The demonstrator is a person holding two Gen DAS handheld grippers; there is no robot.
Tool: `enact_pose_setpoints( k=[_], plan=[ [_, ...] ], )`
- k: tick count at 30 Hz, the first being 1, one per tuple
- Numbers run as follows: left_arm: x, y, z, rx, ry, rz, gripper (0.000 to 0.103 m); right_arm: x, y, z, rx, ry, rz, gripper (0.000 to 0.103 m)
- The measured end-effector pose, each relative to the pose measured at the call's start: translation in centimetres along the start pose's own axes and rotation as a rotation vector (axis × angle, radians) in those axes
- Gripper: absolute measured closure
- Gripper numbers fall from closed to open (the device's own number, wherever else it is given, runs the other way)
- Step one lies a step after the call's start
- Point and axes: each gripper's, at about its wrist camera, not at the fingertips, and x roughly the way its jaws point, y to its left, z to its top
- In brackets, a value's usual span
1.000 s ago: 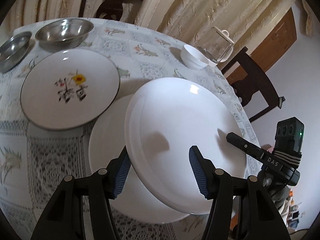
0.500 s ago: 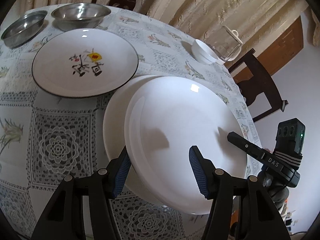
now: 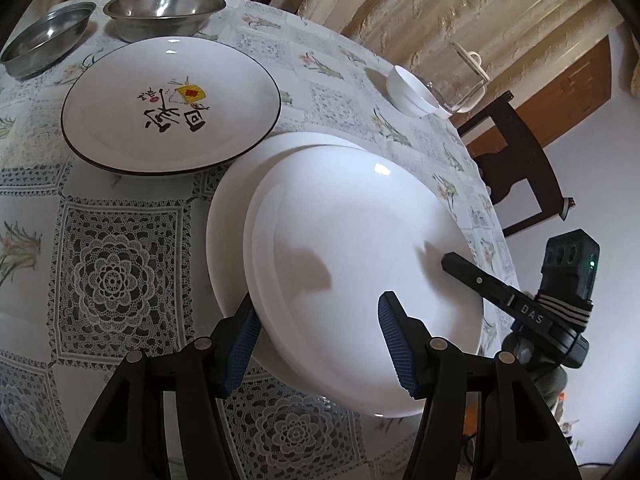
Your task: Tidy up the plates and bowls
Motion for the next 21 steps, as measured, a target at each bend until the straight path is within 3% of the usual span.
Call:
enact_pose_setpoints(
  k=[10, 21],
  plan=[
    [-1.7, 0.5, 0.0, -0.009, -0.002, -0.016, 0.044, -0.1, -0.1, 0.3, -0.002, -0.017, 0.003, 0.084],
    [-2.3, 0.4, -1.0, 0.052, -0.001, 0.058, 0.044, -0.1, 0.2, 0.5, -0.006, -0.044, 0.01, 0.084]
  ],
)
